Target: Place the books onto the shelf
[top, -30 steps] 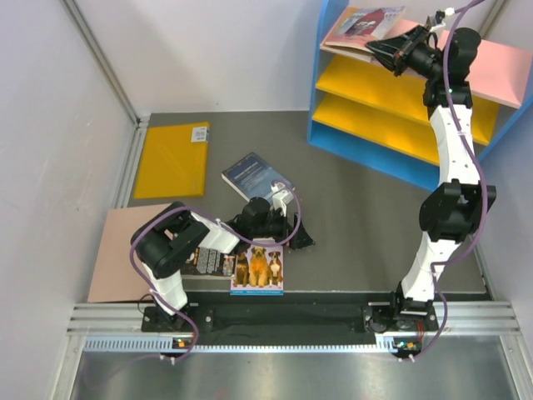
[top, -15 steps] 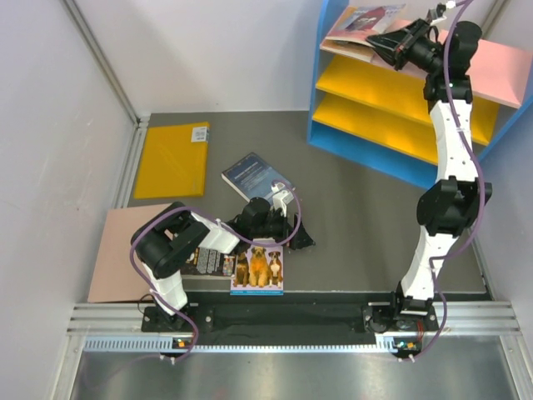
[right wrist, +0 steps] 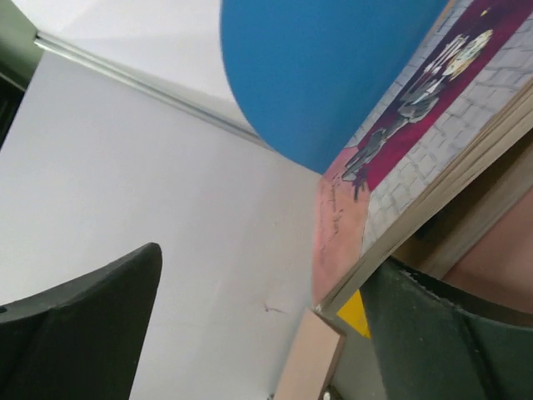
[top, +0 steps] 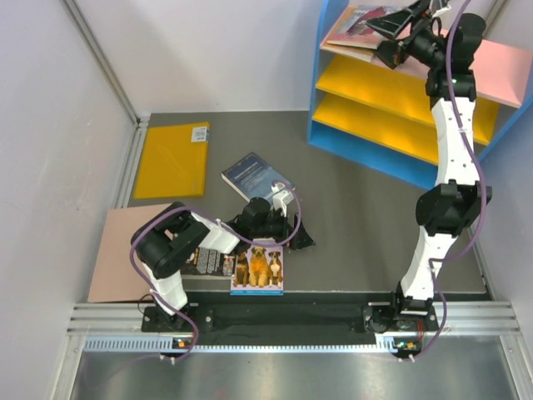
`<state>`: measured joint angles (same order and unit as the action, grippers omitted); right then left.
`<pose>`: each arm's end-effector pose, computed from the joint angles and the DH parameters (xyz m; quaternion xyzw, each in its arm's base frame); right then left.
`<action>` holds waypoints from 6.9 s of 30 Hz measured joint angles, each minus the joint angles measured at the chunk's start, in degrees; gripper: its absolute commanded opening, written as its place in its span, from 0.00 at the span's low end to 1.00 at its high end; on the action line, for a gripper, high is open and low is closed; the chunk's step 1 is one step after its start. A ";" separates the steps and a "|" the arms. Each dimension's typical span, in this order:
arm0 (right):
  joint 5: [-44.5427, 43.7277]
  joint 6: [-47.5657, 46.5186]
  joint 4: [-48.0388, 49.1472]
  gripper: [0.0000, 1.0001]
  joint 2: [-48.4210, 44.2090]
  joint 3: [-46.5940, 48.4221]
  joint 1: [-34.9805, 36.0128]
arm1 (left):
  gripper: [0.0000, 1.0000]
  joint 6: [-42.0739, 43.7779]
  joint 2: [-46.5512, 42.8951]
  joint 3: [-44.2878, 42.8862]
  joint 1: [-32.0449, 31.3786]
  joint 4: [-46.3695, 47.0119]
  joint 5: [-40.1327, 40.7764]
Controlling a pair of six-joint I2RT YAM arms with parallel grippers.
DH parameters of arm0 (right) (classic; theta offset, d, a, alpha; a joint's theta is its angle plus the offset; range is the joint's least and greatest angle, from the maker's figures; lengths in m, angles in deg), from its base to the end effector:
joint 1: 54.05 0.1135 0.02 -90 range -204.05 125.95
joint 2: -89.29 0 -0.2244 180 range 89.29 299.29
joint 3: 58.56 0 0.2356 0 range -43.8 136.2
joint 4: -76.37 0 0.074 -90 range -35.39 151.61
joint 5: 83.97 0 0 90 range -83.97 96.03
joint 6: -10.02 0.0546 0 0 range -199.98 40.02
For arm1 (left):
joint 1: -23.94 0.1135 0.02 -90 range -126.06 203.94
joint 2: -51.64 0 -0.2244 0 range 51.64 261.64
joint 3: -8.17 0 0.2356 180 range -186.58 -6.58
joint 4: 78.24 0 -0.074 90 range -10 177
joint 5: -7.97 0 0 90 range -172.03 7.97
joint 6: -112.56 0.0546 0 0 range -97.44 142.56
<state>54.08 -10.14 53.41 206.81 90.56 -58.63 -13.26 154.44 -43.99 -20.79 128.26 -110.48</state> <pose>0.4355 0.0059 0.4526 0.1141 0.6609 0.5970 0.4402 0.2165 -0.2511 0.1003 0.1964 0.8008 -0.4980 0.2687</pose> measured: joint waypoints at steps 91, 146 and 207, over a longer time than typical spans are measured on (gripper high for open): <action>-36.39 -41.13 -23.08 0.11 -6.58 -0.98 0.22 | 0.99 -0.04 0.00 0.39 -0.13 0.76 -0.04; -38.23 -39.43 -11.10 0.14 -0.33 1.90 6.56 | 0.99 -0.09 0.35 0.02 -0.17 0.72 -0.39; -44.54 -47.60 2.49 0.92 -7.89 -57.07 34.80 | 0.90 -8.02 -1.66 -18.93 29.38 -41.79 16.04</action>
<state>9.54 -57.74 55.90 198.92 33.49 -23.83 -21.28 152.78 -62.92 8.58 86.47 -94.43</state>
